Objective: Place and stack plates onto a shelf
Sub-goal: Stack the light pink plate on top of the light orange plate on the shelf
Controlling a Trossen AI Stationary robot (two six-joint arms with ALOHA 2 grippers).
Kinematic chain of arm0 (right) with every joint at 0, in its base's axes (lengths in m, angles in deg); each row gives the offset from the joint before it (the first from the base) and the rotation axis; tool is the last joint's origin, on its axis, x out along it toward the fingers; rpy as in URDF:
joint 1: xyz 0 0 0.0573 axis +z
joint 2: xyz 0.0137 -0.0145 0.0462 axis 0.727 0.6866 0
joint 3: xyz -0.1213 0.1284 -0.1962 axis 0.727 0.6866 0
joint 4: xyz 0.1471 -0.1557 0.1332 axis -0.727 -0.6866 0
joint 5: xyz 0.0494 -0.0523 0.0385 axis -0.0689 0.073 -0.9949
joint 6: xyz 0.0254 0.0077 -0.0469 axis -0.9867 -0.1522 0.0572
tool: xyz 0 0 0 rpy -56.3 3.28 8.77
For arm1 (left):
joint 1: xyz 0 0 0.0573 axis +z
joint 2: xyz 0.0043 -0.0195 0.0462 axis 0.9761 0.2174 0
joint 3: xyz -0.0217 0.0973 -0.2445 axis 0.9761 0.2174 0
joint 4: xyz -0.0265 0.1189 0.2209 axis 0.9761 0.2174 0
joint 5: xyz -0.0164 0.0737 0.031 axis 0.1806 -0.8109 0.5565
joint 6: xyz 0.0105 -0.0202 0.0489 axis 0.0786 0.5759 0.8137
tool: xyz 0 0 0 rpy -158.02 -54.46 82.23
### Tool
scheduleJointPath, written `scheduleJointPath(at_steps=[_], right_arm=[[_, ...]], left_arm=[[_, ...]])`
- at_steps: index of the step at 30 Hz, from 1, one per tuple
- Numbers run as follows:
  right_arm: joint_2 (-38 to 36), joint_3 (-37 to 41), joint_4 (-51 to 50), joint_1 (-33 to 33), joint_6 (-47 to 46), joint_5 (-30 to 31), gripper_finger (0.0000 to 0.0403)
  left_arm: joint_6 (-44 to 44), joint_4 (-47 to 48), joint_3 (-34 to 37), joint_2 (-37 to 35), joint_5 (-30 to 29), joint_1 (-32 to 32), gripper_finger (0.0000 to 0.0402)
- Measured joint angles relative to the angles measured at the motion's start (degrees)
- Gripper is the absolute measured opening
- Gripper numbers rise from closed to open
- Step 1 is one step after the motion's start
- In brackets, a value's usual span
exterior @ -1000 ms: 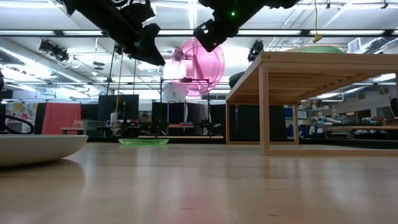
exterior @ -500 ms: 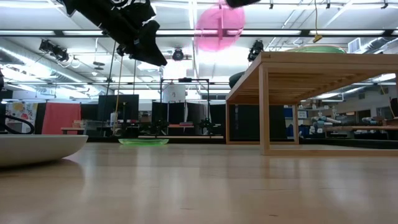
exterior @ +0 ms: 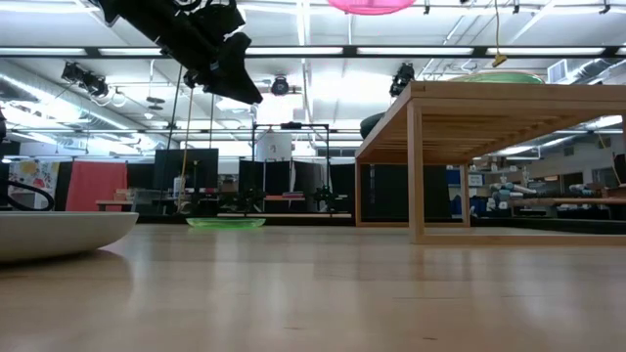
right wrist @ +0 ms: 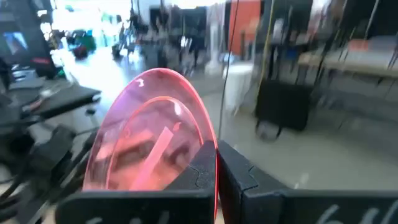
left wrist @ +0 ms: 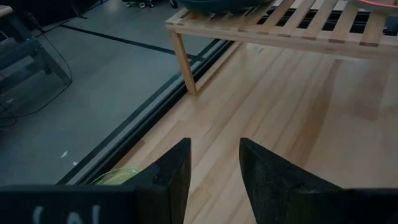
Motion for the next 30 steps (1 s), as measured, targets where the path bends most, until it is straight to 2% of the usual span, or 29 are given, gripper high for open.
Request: scheduleJointPath(at_steps=[3, 9, 13, 19, 25, 30], right_arm=[[-4.3, 0.0, -9.9, -0.6, -9.5, -4.5, 0.0006], [-12.0, 0.0, -27.8, -0.6, -28.2, -19.9, 0.0007], [-13.9, 0.0, -37.6, -0.5, -35.0, -23.4, 0.0007], [-13.3, 0.0, -47.0, -0.5, -37.4, -25.0, 0.0007], [-10.5, 0.0, -48.4, -0.5, -36.8, -24.9, 0.0008], [-7.8, 0.0, -49.9, -0.6, -32.7, -25.2, 0.0008]], left_arm=[[0.0, 0.8, 0.0, 0.0, 0.0, 0.0, 0.0142], [0.0, 1.7, 0.0, 0.0, 0.0, 0.0, 0.0142], [0.0, 1.7, 0.0, 0.0, 0.0, 0.0, 0.0142], [0.0, 1.7, 0.0, 0.0, 0.0, 0.0, 0.0142], [-0.1, 1.7, 0.0, 0.0, 0.0, 0.0, 0.0142], [-0.1, 1.7, 0.0, 0.0, 0.0, 0.0, 0.0142]])
